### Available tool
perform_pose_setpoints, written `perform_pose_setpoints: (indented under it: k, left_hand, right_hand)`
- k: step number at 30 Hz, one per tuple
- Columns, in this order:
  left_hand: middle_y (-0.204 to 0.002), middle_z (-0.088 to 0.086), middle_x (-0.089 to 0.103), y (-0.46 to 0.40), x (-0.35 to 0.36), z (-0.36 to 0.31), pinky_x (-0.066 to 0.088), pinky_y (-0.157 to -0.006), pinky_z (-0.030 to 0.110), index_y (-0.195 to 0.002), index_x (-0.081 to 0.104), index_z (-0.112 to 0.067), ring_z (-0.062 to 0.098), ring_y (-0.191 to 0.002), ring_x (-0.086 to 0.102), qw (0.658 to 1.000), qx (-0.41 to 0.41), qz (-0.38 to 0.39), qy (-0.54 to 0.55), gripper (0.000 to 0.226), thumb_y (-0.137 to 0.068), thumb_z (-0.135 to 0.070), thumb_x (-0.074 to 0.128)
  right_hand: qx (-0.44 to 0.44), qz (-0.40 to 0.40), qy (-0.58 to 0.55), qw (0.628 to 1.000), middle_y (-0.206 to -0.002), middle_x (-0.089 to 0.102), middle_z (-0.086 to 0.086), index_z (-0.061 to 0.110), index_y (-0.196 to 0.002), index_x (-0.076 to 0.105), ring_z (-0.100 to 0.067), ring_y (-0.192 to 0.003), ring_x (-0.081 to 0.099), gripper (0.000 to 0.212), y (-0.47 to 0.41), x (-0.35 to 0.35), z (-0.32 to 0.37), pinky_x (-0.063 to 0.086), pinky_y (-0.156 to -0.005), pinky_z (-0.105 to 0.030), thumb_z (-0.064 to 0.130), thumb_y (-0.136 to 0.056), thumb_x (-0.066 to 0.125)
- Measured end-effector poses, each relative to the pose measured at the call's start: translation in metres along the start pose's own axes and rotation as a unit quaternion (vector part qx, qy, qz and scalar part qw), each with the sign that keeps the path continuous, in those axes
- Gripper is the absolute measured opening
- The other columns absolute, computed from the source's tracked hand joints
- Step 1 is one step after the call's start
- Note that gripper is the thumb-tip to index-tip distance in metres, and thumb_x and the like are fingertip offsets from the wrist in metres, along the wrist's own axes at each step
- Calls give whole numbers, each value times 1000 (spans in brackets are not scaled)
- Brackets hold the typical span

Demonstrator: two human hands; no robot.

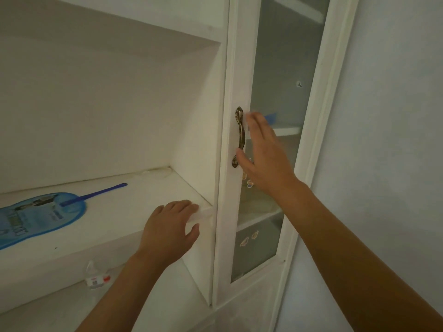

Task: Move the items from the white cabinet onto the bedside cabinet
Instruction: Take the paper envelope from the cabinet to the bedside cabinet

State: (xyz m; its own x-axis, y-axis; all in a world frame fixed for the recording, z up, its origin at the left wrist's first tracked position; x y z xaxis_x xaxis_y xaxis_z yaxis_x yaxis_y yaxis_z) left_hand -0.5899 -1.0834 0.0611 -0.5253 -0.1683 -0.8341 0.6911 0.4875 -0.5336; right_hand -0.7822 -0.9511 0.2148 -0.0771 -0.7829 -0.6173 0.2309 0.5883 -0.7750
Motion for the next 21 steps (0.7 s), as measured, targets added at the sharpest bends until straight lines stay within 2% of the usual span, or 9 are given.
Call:
perform_pose_setpoints:
  k: [2,5,9,13,17,19,21]
  left_hand:
    - [-139,-10,62,0,-2,-2,46,-109,41,-137,62,-30,14,-126,59,1000,1,-2,-2,53,-89,-51,54]
    - [-140,-10,61,-1,-3,-3,45,-110,41,-139,61,-31,14,-127,59,1000,-3,-1,-9,55,-88,-51,58]
    - [-144,-9,59,1,-4,-4,43,-112,43,-142,58,-32,14,-131,57,1000,-7,10,-16,60,-86,-53,56]
    - [-147,-10,56,2,-4,-3,41,-115,43,-145,55,-33,14,-134,54,1000,-7,17,-20,61,-87,-53,57]
    - [-145,-10,58,3,-4,-2,43,-113,43,-142,57,-32,15,-132,56,1000,-5,17,-22,62,-85,-54,58]
    - [-145,-9,58,2,-5,-2,43,-113,44,-142,57,-32,15,-133,56,1000,-1,15,-22,63,-84,-55,58]
    - [-145,-8,59,2,-5,0,45,-112,45,-142,57,-31,16,-132,57,1000,4,18,-22,64,-83,-55,57]
  right_hand:
    - [-5,-4,-1,1000,-171,17,-6,16,-164,15,-28,-155,23,76,-7,4,0,31,-124,-50,39,-103,54]
    - [1,-26,-15,1000,-171,17,-8,13,-164,15,-32,-150,36,73,-14,11,3,37,-120,-44,33,-105,53]
    - [9,-59,-17,998,-170,20,-9,13,-164,17,-33,-141,48,70,-13,18,7,44,-114,-43,26,-105,53]
    - [22,-90,-24,995,-167,27,-11,10,-162,25,-33,-135,53,69,-15,22,12,51,-108,-46,19,-101,55]
    - [26,-92,-34,995,-168,26,-9,12,-163,23,-30,-131,57,68,-16,26,11,54,-106,-44,18,-102,53]
    - [32,-90,-45,994,-170,23,-7,13,-164,21,-25,-131,57,69,-17,26,13,52,-107,-37,15,-103,52]
    - [44,-85,-51,994,-171,19,-4,14,-164,18,-21,-124,59,70,-17,26,15,50,-102,-25,11,-103,52]
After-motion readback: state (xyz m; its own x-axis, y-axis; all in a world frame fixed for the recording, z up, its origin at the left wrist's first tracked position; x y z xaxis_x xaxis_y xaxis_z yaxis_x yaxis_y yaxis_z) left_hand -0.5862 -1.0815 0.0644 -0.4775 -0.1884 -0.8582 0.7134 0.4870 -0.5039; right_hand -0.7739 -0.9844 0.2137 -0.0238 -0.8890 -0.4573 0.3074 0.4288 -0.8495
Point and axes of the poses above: each hand's wrist, its own y-axis away from the middle knuckle, its own x-axis out of the palm, z = x × y, the point moved 3 cm from there along -y, towards the middle knuckle
